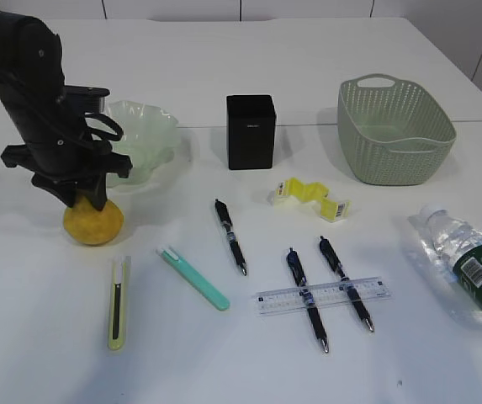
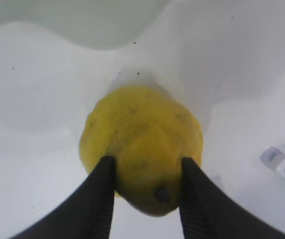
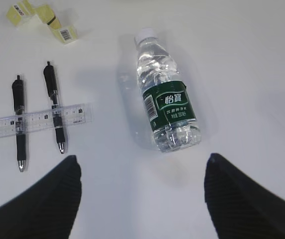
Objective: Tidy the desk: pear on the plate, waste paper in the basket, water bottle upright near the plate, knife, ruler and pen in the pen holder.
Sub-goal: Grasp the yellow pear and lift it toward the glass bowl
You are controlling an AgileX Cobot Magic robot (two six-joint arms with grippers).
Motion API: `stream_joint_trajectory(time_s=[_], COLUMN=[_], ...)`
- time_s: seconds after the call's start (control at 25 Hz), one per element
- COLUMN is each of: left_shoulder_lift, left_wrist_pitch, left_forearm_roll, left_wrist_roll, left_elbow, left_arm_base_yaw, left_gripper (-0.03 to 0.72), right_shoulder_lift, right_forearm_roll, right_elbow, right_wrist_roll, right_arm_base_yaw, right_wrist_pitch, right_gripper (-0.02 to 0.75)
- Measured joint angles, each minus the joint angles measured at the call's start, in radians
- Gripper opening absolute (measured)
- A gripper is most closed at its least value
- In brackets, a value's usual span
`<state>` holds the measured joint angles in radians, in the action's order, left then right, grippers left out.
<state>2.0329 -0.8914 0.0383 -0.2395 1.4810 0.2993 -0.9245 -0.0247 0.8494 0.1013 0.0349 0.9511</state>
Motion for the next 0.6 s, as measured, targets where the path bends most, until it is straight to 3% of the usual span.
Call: stream_joint_trajectory(time_s=[0.6], left_shoulder_lift=[-0.105], left_wrist_pitch=[-0.064], left_forearm_roll=[-0.017], left_wrist_roll=[0.0], left_elbow=[-0.003], left_arm_base_yaw=[0.0], left_gripper=[0.253], right_shoulder_lift=[0.0], right_forearm_roll=[-0.002], right_elbow=[0.0], right_wrist_roll=[0.0], right_arm_base_yaw=[0.0], right_wrist_pitch=[0.0], right_gripper=[0.568])
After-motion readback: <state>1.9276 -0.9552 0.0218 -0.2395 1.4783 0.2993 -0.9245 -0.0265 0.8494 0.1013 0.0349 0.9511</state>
